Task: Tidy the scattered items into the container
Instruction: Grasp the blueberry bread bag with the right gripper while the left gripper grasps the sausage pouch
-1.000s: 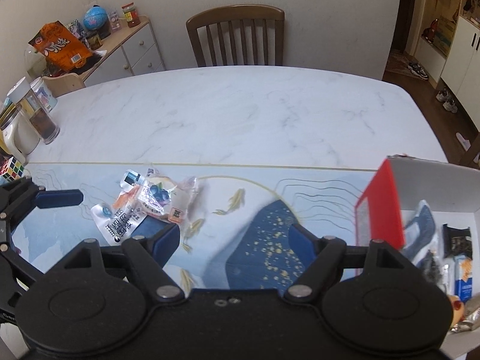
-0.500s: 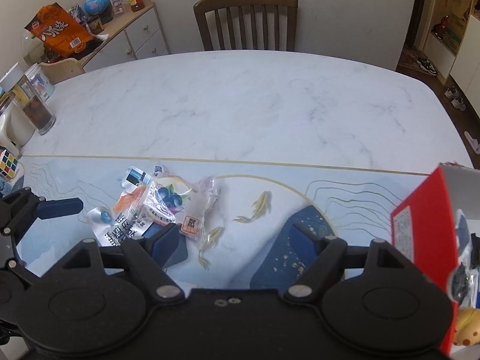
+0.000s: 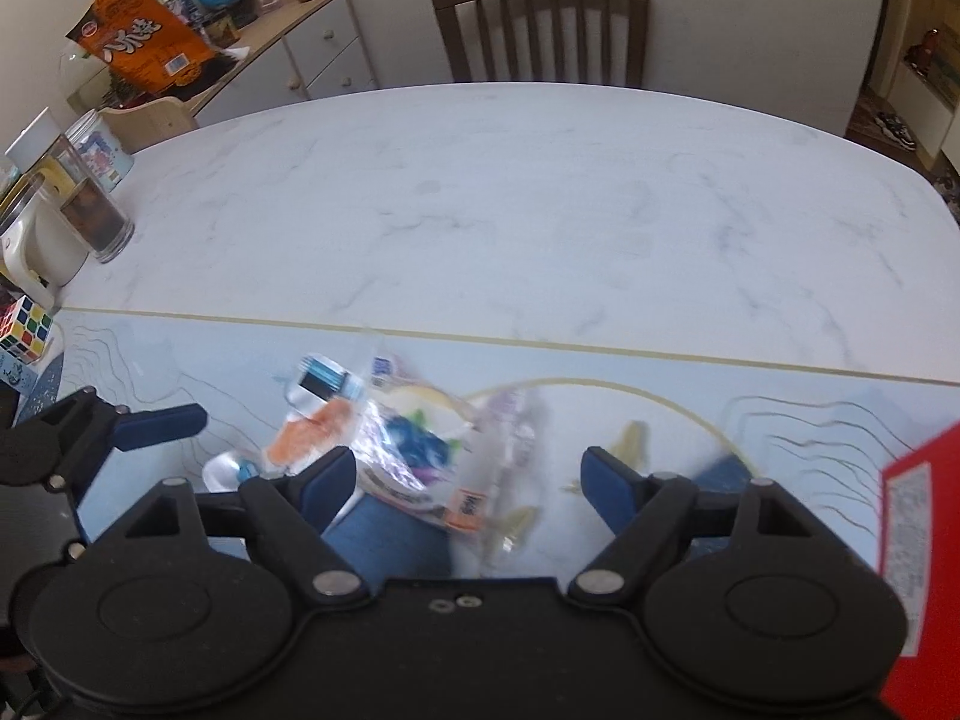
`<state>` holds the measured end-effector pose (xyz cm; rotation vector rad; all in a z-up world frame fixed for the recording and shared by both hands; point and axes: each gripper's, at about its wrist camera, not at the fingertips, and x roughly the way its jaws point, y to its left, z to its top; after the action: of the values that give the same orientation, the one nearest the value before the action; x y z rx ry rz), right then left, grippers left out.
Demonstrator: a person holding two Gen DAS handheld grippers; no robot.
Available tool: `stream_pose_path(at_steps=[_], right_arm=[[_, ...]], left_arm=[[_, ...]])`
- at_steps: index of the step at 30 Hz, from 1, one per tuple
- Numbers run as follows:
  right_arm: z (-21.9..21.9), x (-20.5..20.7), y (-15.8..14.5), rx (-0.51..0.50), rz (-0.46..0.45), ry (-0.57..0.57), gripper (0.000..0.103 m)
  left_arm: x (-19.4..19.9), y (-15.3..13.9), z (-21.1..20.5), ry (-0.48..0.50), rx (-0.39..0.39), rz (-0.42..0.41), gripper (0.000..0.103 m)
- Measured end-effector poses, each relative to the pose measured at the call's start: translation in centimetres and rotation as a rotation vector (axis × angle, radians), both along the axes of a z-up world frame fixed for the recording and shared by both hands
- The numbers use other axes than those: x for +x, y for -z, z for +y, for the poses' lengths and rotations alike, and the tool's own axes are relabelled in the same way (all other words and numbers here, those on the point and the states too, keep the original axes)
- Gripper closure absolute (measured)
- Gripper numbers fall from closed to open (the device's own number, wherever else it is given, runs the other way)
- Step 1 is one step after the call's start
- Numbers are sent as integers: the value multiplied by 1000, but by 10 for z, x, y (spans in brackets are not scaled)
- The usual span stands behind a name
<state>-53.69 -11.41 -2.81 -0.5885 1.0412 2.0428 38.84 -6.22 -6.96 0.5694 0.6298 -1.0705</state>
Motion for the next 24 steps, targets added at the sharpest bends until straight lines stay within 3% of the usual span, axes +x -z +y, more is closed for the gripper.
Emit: stream_pose_path(at_steps=[24], right_arm=[[25, -41, 30, -124, -1, 104, 15]], left_arm=[[5, 28, -12, 26, 24, -27, 1]])
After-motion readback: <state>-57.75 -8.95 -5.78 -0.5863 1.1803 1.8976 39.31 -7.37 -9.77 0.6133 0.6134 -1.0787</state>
